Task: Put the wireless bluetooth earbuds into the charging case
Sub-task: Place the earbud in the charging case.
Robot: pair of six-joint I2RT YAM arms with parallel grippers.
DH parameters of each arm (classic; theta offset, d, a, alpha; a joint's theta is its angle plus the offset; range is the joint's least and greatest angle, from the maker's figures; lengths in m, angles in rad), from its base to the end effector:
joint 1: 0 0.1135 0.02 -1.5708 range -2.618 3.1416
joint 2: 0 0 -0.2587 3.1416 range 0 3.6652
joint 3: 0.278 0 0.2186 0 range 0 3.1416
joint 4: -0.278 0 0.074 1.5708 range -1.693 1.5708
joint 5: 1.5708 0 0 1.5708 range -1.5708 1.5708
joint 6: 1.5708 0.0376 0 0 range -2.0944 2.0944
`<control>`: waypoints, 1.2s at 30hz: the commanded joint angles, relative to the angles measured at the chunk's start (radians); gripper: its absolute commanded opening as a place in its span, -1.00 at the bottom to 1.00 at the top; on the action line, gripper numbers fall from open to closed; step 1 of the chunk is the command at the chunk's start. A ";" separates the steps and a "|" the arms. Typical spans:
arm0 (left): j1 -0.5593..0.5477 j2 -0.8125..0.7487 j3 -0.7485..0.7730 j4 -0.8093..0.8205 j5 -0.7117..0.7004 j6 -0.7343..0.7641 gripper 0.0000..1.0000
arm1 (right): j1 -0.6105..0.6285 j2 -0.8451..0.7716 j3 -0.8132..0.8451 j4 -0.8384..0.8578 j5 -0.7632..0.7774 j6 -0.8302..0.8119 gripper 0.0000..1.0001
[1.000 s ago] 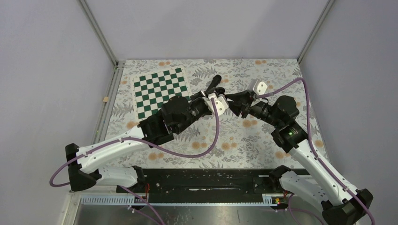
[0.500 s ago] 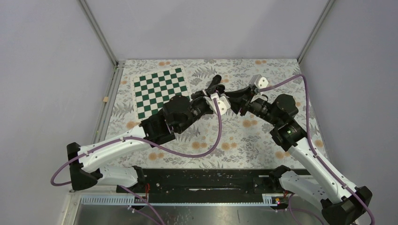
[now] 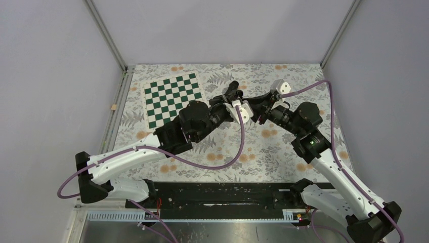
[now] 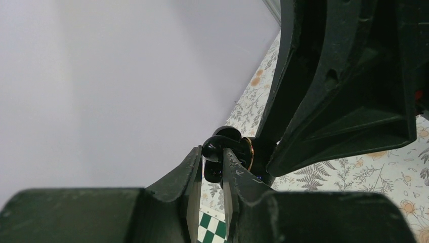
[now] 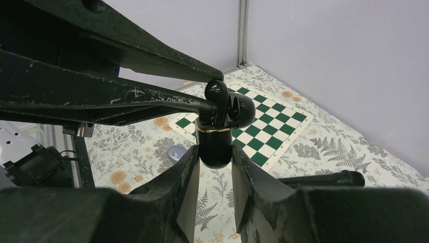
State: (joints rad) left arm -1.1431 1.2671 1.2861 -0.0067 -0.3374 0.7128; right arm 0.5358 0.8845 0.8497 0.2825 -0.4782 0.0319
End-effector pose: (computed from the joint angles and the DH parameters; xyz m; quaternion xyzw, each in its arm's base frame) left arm 0.1196 -0.2325 0.4257 0.4829 0.5109 -0.0345 0.7104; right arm 0.1394 0.1029 0.3926 -0.3298 0.5314 0.3544 0.6952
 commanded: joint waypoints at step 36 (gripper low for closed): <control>-0.004 0.016 0.149 -0.070 -0.077 -0.056 -1.00 | 0.010 -0.035 -0.017 0.272 0.015 0.091 -1.00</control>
State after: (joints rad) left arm -1.1473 1.2873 1.3869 -0.0631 -0.3943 0.6903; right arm 0.5369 0.8696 0.8387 0.4103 -0.4393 0.1177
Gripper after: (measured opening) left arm 0.184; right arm 0.337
